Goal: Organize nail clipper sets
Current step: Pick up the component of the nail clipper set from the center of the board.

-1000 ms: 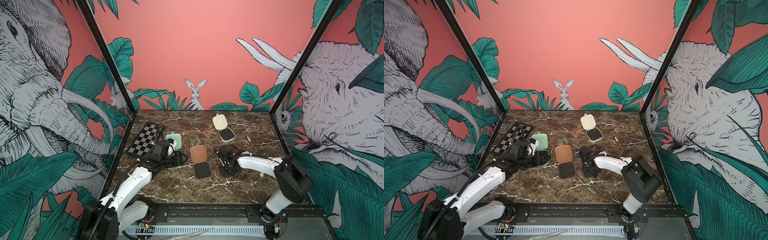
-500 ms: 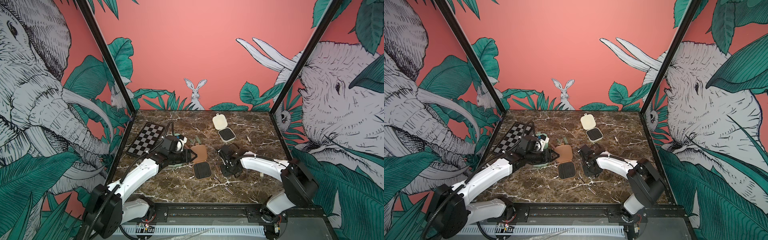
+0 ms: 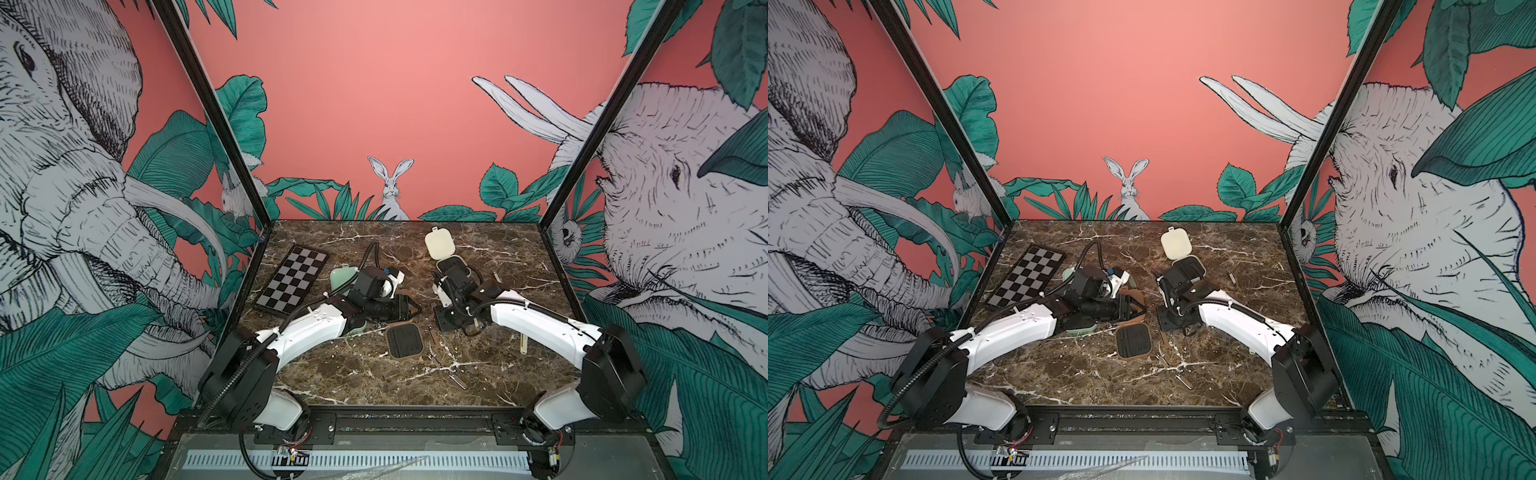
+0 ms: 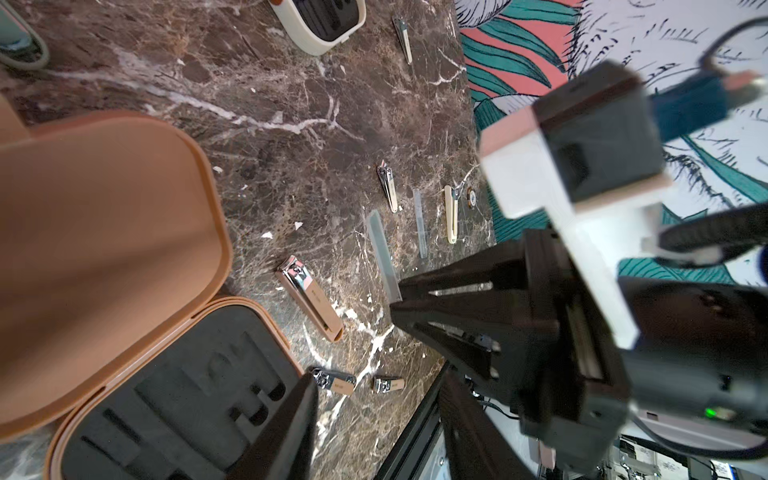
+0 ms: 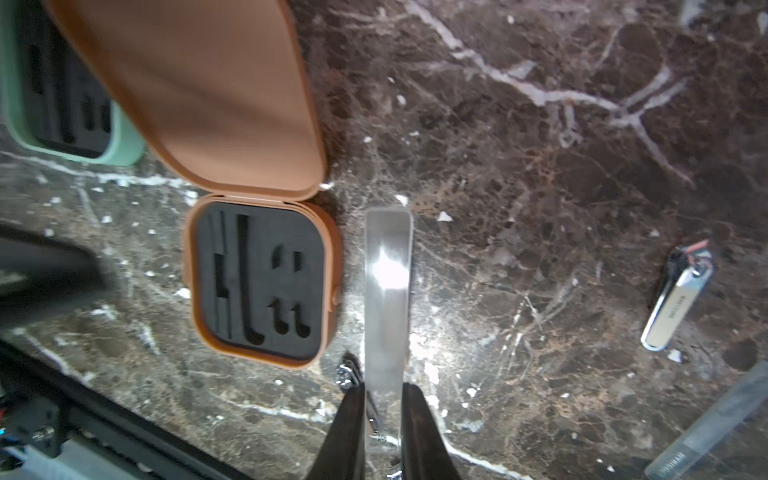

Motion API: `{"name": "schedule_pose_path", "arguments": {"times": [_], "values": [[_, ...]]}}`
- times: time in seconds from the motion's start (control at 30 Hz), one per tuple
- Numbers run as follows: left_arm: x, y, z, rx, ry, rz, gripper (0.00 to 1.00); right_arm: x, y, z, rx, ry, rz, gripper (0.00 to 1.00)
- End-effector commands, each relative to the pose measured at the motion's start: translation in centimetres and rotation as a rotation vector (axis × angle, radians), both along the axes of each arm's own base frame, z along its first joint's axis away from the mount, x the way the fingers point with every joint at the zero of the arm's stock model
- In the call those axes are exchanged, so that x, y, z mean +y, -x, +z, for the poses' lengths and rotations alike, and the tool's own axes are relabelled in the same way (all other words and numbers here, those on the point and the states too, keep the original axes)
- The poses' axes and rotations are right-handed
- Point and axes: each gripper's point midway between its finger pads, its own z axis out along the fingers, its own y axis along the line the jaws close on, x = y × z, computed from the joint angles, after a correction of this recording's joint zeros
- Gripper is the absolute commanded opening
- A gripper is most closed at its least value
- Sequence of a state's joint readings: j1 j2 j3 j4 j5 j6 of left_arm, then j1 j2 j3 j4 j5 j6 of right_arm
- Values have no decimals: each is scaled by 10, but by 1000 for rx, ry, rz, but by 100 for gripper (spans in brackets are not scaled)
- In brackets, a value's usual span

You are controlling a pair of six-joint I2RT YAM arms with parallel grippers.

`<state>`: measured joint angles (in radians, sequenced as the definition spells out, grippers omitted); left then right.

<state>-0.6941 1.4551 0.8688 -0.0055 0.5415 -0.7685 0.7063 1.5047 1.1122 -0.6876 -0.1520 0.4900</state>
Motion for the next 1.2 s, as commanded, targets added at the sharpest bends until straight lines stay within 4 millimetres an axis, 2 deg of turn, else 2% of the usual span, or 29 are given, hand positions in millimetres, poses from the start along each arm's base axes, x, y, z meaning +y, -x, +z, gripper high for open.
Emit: {"name": "schedule_pose_path", "arguments": {"times": [0.0,0.37,0.67,1.03,1.17], "values": [[-10,-10,21,-42,62,5,48,15,0,17,14,-94,9,18],[-15,-15,20,-45,63,1,43,44,5,23,81,-246,25,17],[-10,-15,12,-43,20,8,39,49,6,25,94,-281,26,17],[-11,-17,11,-44,19,11,28,53,11,25,117,-313,36,17],[-11,-16,12,-43,20,11,22,53,12,24,124,-315,35,18]]}}
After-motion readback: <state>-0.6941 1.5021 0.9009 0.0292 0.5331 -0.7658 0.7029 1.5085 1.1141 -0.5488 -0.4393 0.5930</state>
